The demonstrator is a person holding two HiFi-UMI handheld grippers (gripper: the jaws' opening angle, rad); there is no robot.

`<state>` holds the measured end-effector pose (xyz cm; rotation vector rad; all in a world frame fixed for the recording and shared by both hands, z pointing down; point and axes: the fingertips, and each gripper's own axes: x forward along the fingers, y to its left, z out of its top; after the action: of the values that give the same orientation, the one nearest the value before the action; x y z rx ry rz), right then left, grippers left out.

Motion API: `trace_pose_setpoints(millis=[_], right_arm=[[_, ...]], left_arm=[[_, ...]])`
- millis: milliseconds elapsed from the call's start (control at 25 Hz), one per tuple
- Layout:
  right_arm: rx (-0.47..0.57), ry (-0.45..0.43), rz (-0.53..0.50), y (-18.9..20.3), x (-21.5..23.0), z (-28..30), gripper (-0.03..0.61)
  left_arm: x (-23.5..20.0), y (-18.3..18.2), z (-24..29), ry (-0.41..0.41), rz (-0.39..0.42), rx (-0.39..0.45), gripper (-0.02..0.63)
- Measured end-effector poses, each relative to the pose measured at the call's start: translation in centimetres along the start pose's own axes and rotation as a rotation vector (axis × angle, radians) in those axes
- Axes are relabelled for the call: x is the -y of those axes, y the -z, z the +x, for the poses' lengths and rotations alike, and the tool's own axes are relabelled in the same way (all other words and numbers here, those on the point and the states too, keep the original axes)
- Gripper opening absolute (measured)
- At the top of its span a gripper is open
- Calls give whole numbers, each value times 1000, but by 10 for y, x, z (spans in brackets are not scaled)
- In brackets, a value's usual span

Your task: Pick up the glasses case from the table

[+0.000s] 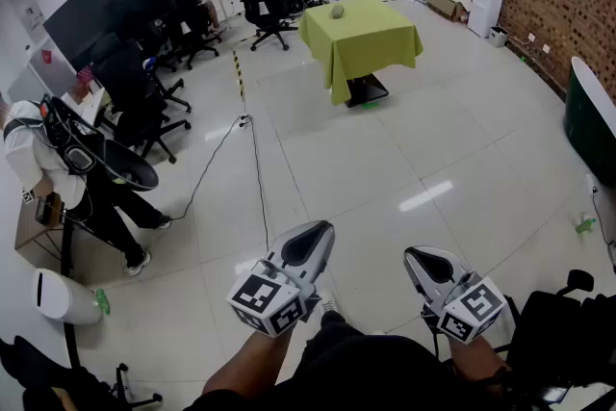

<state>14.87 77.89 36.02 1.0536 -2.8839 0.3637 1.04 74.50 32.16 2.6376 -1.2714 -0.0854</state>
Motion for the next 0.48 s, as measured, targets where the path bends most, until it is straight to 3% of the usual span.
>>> trace_pose_setpoints(millis=[200,480], right_arm=[[2,-2,4,7,-6,-13,3],[-8,-2,-25,10,-13,-27,2]], left_arm=[[4,13,-13,-43,-55,14,29],[25,18,-20,-26,-45,7,28]])
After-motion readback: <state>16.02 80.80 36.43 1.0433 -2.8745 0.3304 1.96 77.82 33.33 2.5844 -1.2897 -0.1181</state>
